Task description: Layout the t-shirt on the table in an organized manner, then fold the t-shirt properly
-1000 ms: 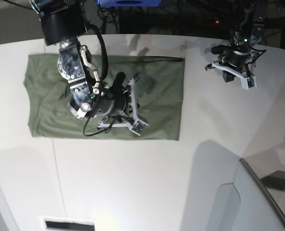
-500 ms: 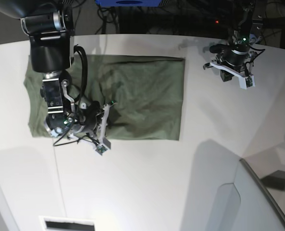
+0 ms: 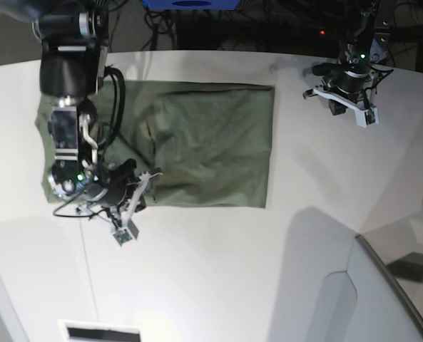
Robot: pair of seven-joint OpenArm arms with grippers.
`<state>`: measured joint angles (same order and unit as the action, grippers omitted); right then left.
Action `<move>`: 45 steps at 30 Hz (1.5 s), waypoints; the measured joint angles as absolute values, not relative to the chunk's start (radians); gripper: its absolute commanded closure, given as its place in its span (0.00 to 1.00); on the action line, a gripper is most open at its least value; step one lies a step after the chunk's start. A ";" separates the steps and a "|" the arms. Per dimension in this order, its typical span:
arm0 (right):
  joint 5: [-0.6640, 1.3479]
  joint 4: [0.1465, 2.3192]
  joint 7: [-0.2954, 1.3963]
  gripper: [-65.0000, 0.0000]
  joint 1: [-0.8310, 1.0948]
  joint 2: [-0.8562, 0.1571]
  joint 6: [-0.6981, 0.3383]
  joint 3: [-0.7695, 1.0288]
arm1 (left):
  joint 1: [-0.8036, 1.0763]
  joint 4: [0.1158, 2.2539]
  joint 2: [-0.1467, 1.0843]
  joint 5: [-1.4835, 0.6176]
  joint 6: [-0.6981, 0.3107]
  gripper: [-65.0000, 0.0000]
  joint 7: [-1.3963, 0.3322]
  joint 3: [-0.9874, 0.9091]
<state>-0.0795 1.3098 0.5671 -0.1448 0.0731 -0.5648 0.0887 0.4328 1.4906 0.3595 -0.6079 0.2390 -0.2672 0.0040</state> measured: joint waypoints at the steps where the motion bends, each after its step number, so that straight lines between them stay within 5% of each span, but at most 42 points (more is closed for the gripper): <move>1: -0.084 1.388 0.629 1.00 -0.106 0.072 -0.558 0.076 | 0.433 1.490 0.364 -0.608 0.238 1.00 -0.263 0.005; 4: -0.096 1.552 0.795 1.00 0.003 0.068 -0.560 -0.010 | 0.448 1.490 0.374 -0.611 0.233 1.00 -0.265 -0.017; 8: -0.075 1.649 0.804 1.00 0.142 0.102 -0.573 -0.070 | 0.470 1.490 0.386 -0.607 0.242 1.00 -0.264 -0.104; 14: -0.052 1.627 0.805 1.00 0.215 0.110 -0.565 -0.070 | 0.466 1.499 0.376 -0.608 0.157 1.00 -0.258 -0.137; 27: 0.038 1.517 0.794 1.00 0.274 0.105 -0.537 -0.007 | 0.458 1.491 0.374 -0.607 0.157 1.00 -0.261 -0.143; 35: 0.061 1.838 0.812 0.99 0.327 0.080 -0.490 0.065 | 0.457 1.495 0.371 -0.607 0.150 1.00 -0.263 -0.131; 39: 0.040 1.869 0.952 0.77 0.245 0.066 -0.487 0.276 | 0.457 1.496 0.353 -0.607 0.052 1.00 -0.258 -0.142; 45: 0.050 1.758 1.050 0.04 0.076 0.070 -0.709 0.594 | 0.455 1.493 0.342 -0.607 0.037 1.00 -0.263 -0.135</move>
<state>0.0498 1.7584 1.0500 0.0761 0.0700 -0.7086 0.5941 0.4545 1.4925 0.3416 -0.6071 0.0372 -0.2634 -0.1349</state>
